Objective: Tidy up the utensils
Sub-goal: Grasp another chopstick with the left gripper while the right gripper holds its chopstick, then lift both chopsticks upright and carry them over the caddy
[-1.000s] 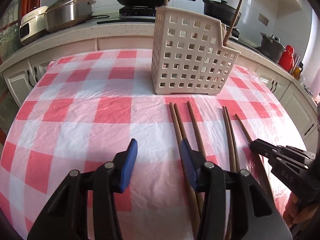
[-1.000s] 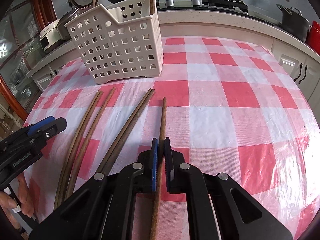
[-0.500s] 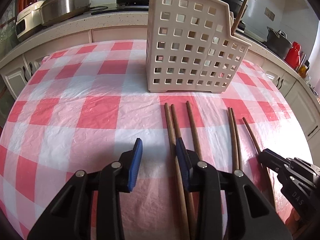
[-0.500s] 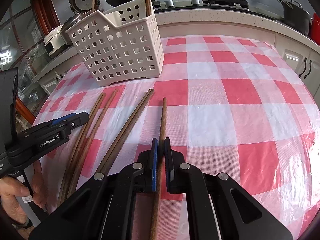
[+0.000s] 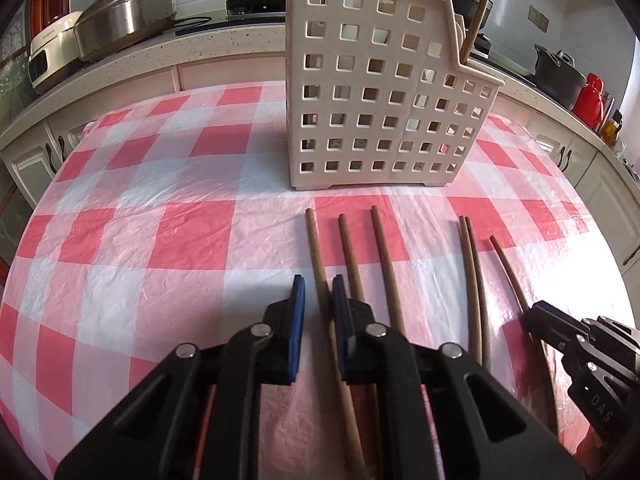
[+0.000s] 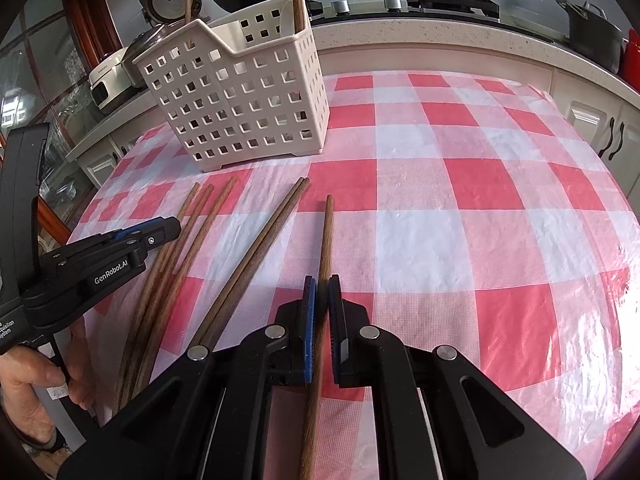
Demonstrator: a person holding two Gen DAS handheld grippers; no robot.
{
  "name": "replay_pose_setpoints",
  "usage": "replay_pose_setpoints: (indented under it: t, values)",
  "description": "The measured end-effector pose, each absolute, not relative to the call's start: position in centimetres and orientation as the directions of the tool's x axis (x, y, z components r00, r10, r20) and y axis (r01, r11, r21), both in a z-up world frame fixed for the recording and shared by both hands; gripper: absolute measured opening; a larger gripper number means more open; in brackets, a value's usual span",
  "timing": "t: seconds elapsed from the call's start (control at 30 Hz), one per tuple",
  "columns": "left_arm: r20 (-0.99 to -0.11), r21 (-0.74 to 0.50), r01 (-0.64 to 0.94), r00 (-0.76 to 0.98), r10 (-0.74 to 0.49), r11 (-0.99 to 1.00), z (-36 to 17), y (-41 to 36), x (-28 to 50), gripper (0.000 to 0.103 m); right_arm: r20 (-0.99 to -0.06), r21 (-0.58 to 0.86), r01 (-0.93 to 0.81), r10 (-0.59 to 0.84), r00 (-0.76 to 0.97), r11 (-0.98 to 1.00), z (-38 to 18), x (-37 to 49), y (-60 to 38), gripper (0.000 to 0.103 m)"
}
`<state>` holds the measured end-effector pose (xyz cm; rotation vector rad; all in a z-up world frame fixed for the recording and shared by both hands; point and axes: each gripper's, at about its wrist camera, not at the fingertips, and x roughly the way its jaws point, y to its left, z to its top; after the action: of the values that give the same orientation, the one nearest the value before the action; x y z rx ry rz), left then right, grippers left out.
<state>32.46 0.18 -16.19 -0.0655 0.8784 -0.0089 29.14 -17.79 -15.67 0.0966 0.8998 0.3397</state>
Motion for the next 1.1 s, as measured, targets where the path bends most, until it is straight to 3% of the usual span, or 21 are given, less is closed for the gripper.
replay_pose_setpoints:
  t: [0.7,1.1]
  values:
    - [-0.760,-0.035,0.033,0.648,-0.048,0.999,-16.4,-0.1,32.3,0.007,-0.791,0.069,-0.307,0.240,0.562,0.949,-15.3,30.6,-16.0,0.007]
    - [-0.681,-0.093,0.037,0.727,-0.090,0.995,-12.9,1.6,28.9,0.007,-0.669,0.171,-0.310,0.342,0.660,0.935,-11.8,29.0,-17.5,0.006]
